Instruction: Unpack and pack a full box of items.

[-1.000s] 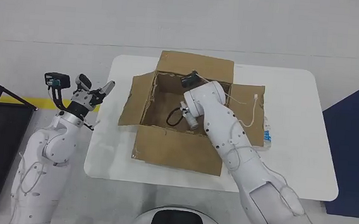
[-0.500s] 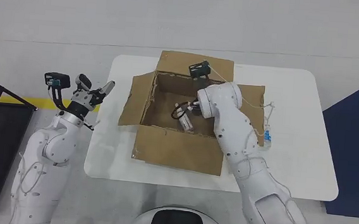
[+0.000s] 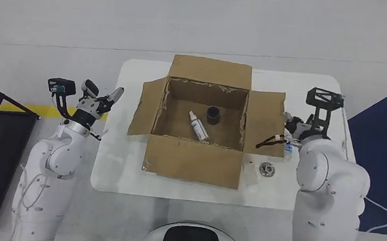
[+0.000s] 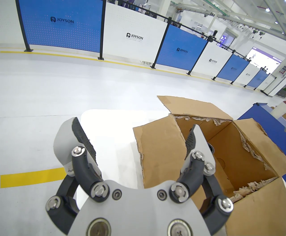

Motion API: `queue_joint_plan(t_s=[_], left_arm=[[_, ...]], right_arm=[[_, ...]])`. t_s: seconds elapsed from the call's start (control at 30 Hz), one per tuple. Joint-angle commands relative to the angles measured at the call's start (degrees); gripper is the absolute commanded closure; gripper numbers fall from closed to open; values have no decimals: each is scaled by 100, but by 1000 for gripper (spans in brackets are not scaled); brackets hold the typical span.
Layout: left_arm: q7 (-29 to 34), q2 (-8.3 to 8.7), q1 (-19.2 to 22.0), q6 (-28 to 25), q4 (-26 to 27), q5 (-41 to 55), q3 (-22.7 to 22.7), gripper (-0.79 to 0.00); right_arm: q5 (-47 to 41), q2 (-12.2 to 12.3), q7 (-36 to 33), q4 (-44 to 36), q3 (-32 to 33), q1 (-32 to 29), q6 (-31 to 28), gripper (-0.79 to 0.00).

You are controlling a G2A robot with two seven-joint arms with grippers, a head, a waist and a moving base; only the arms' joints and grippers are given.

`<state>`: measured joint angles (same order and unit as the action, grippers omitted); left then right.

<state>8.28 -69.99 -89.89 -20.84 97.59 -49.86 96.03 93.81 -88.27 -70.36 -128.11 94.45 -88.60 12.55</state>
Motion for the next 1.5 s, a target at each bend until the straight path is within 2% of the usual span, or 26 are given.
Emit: queue_joint_plan(t_s=[0.0, 0.03, 0.1, 0.23, 0.5, 0.9, 1.2, 1.3, 1.43, 1.47], left_arm=[[0, 0, 0, 0, 0, 0, 0, -785], [0, 0, 0, 0, 0, 0, 0, -785], [0, 0, 0, 0, 0, 0, 0, -785], [0, 0, 0, 0, 0, 0, 0, -785], [0, 0, 0, 0, 0, 0, 0, -785], [0, 0, 0, 0, 0, 0, 0, -785], [0, 0, 0, 0, 0, 0, 0, -785], [0, 0, 0, 0, 0, 0, 0, -785], [0, 0, 0, 0, 0, 0, 0, -785], [0, 0, 0, 0, 0, 0, 0, -785]], right_arm=[[70, 14, -140, 394, 273, 105, 105, -683], [253, 25, -258, 673, 391, 185, 192, -757], [337, 37, -478, 1150, 402, 426, 137, -785], [122, 69, -663, 1935, 458, 880, -219, -785], [392, 136, -1279, 3237, 430, 1602, -600, -785], [316, 170, -1651, 4167, 243, 2073, -833, -785], [329, 235, -1700, 4597, 530, 2178, -587, -785], [265, 259, -1688, 4699, 647, 2183, -562, -742], [111, 284, -1635, 4857, 747, 2193, -597, -613], [101, 290, -1630, 4907, 758, 2209, -587, -486]])
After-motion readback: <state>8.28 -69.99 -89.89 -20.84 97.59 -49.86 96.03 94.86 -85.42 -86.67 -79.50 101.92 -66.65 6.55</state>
